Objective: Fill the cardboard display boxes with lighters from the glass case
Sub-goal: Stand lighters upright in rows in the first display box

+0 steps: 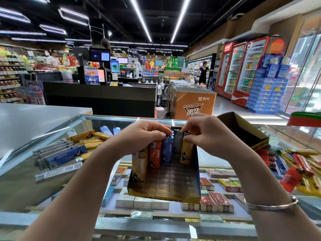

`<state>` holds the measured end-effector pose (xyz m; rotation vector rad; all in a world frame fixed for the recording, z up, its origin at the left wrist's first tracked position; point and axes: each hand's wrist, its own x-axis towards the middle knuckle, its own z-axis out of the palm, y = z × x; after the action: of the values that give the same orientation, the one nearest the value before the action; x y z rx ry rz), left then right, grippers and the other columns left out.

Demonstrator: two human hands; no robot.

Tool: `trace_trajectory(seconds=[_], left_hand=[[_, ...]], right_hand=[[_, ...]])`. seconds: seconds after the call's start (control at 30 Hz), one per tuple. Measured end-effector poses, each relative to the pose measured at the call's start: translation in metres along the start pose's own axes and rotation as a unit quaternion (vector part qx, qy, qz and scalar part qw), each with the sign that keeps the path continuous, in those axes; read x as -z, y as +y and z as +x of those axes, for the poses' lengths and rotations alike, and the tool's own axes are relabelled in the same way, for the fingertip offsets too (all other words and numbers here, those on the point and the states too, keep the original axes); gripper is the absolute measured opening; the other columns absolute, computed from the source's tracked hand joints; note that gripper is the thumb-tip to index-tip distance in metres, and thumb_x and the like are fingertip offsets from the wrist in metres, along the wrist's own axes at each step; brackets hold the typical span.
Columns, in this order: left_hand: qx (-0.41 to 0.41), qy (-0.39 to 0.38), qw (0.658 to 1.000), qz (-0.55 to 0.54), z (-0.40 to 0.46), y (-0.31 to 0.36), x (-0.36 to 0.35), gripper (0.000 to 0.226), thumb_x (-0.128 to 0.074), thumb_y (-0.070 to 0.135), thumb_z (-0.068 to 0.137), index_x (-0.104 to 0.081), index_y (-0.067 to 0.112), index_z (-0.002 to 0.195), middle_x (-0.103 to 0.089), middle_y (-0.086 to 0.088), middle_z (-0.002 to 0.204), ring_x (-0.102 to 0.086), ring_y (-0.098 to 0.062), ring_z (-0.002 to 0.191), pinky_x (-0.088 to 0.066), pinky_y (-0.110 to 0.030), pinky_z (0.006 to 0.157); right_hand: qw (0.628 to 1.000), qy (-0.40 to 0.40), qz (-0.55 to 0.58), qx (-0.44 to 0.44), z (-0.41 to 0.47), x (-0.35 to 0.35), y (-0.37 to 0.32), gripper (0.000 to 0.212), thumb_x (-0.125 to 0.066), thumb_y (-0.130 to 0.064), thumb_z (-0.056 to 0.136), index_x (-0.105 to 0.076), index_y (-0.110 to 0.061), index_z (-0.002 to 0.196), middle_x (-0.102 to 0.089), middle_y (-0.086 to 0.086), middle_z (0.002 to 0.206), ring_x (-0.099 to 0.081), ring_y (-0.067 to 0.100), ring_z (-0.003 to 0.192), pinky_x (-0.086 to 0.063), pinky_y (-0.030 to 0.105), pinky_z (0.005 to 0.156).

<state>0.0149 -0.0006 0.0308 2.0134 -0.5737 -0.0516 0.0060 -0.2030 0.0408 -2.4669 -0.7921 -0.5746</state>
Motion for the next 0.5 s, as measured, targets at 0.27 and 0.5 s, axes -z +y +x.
trace_trajectory(seconds=[0.27, 0.5], left_hand=[[0.003, 0.002, 1.000, -0.001, 0.0000, -0.0002, -0.0005, 0.028, -0.051, 0.016, 0.093, -0.069, 0.036, 0.086, -0.057, 0.035, 0.092, -0.057, 0.017, 0.081, -0.044, -0.003, 0.059], [0.006, 0.000, 1.000, -0.009, -0.0005, 0.0017, -0.0008, 0.028, -0.050, 0.014, 0.094, -0.068, 0.034, 0.088, -0.057, 0.036, 0.088, -0.057, 0.019, 0.077, -0.045, -0.004, 0.056]], right_hand=[[1.000, -0.023, -0.004, 0.007, 0.0009, -0.0027, -0.0029, 0.014, -0.071, -0.004, 0.078, -0.065, -0.017, 0.082, -0.047, -0.013, 0.079, -0.046, 0.003, 0.069, -0.037, 0.009, 0.063], [1.000, -0.014, -0.026, -0.001, 0.0002, -0.0031, 0.0026, 0.017, -0.073, -0.010, 0.077, -0.061, -0.021, 0.079, -0.048, -0.012, 0.077, -0.046, 0.004, 0.067, -0.040, 0.018, 0.063]])
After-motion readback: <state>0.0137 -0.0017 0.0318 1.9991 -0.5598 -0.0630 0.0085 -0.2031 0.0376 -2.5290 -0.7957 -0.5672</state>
